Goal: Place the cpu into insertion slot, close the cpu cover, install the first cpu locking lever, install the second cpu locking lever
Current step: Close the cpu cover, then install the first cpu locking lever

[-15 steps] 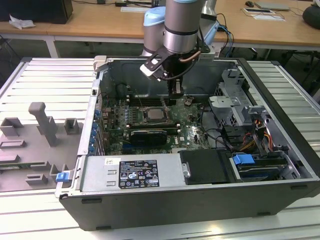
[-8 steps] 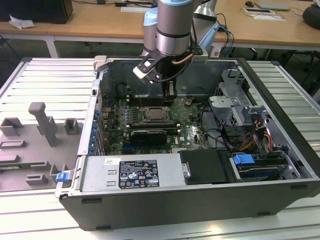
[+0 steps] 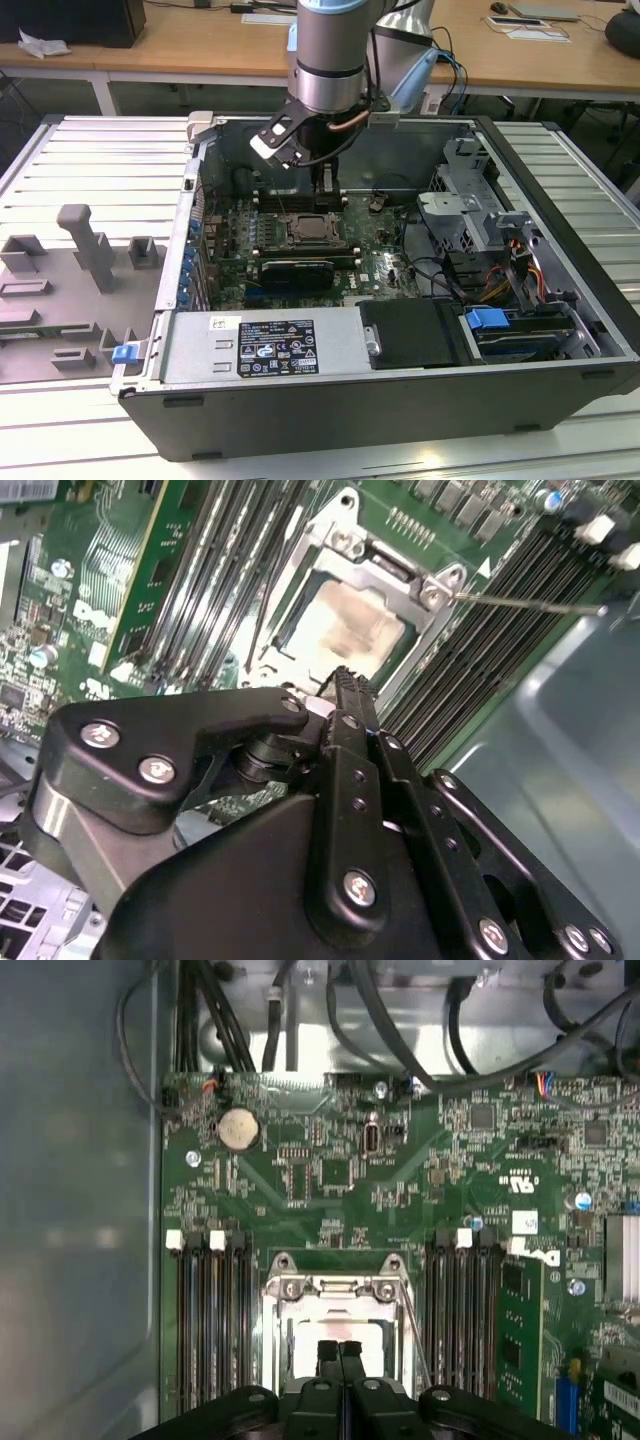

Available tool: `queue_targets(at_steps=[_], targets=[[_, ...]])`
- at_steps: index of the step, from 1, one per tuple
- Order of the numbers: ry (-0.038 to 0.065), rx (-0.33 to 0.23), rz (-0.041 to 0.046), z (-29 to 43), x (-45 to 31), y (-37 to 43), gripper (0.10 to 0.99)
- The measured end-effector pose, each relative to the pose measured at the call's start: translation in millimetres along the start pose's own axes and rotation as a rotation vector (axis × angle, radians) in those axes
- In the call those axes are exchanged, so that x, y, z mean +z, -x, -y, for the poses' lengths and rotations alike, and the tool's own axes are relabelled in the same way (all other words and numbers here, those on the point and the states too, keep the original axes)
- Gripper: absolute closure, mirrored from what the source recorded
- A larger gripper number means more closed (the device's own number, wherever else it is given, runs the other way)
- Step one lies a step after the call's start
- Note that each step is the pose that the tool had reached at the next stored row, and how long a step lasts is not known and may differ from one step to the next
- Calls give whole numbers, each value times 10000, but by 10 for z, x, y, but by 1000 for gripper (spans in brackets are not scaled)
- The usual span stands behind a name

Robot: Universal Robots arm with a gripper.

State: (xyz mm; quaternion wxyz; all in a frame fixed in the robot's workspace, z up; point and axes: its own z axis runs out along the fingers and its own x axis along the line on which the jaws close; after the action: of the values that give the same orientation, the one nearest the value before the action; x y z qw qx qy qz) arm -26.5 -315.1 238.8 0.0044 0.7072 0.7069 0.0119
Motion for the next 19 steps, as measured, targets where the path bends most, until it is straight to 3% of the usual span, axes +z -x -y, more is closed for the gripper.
queue_targets(at_steps=[4,19], targets=[[0,-4,0,51,1,0,980],[0,-6,-1,127,-1,-3,980]])
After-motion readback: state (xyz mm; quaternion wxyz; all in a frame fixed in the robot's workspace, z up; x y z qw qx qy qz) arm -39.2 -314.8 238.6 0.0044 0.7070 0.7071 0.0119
